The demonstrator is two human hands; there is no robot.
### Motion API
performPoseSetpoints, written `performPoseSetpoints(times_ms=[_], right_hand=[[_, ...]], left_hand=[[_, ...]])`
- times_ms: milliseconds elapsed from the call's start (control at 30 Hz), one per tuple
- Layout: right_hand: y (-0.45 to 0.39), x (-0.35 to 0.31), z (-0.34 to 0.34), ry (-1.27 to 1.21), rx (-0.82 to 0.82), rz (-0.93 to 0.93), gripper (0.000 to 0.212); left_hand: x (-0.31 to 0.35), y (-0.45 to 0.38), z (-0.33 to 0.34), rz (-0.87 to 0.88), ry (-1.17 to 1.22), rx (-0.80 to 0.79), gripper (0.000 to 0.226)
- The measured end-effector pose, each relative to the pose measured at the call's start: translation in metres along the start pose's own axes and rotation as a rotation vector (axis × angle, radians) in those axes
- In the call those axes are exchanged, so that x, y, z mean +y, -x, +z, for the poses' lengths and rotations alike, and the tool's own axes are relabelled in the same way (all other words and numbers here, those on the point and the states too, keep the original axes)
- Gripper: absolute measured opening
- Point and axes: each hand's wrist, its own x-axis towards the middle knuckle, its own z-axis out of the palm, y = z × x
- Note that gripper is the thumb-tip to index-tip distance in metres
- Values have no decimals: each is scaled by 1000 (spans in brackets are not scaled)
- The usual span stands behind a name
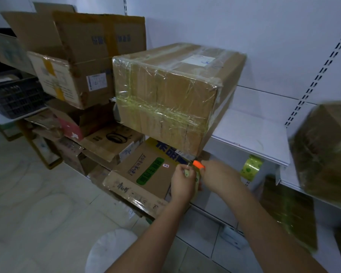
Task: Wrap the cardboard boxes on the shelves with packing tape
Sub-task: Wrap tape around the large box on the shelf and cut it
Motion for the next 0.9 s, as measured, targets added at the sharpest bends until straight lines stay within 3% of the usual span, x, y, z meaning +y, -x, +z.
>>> performPoseSetpoints(times_ms=[267,433,533,600,667,767,900], right_hand=[[22,53,-18,-85,-44,54,29],[39,59,6,-368,-63,115,25],[43,51,25,-918,64,277,31],[43,37,31,-1386,175,418,25],[34,19,30,-1737,180,499,16],[6,-6,21,-2059,85,558,13],[-20,-24,-1,-2286,25,645,18]], left_hand=[[-11,2,-8,-174,191,15,7],[-8,7,-20,-146,165,-39,13],[-3,9,-31,-121,157,-20,15],[3,12,-37,-102,172,-8,15],[7,15,-43,-87,176,10,17],[11,20,-52,-73,147,28,17],[19,31,-64,-50,153,29,11]])
